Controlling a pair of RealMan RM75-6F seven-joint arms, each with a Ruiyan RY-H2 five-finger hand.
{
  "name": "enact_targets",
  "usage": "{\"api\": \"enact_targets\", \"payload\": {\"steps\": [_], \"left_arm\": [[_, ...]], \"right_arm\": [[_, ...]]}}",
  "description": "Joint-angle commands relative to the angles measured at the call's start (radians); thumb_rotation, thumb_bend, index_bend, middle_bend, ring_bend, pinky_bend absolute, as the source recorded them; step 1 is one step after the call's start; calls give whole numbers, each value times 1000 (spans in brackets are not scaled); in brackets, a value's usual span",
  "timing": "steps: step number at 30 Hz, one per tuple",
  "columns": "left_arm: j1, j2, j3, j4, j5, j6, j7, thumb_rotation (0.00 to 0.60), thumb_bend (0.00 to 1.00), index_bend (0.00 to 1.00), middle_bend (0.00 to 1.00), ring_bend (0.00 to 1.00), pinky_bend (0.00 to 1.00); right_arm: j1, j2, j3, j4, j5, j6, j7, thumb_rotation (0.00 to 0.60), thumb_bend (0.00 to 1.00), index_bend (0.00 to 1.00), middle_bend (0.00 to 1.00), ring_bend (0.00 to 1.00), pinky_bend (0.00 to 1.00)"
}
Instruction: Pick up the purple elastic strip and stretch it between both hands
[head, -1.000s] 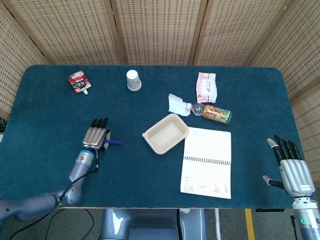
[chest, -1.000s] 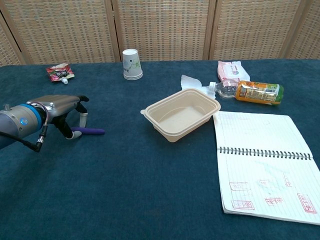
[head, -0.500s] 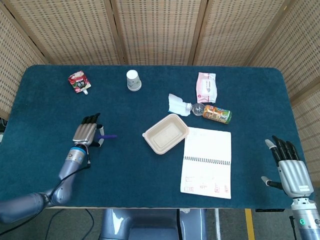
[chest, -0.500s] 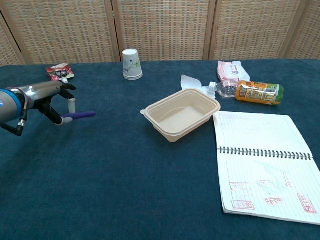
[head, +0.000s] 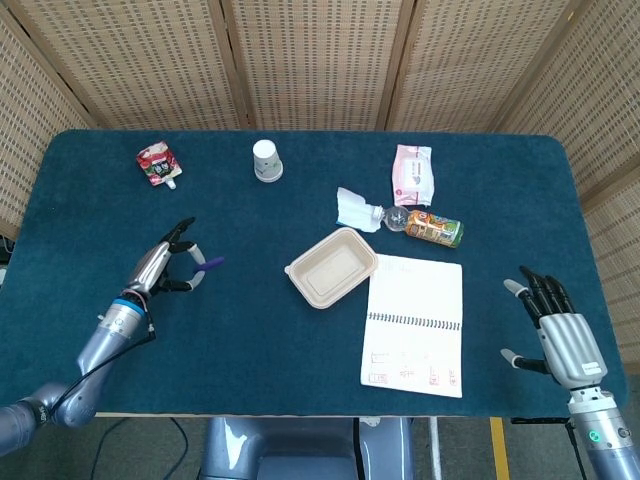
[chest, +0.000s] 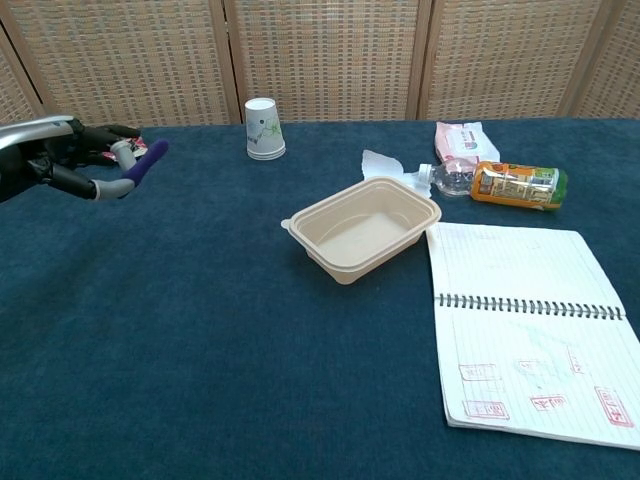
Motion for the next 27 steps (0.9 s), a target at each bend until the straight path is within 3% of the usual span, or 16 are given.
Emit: {"api": "enact_targets", "payload": {"steps": [1,6,13,18,27], "left_arm": [[35,-12,29,12,219,113,-235,600,641,705,0,0,0],[-18,-89,28,-38,220,111,-217,600,644,710,0,0,0],[-57,-169,16,-70,177,123,-126,600,644,720,0,0,0],[-67,-190,16,-80,165,134,-119,600,644,721,0,0,0],[-122,-241,-7,-60,147,116,-101,600,644,722,0,0,0]], "right_arm": [[52,61,14,-58,-38,-49,114,600,0,247,0,0,0],[132,126,54,-152,-5,-149,183,600,55,307,0,0,0],[217,152,86,-284,63,-272,147,600,202,333,0,0,0],[252,115,106,-332,103,-293,89,600,302,355,0,0,0],[345,15,153,-369,243,-351,-111,600,347,374,0,0,0]]}}
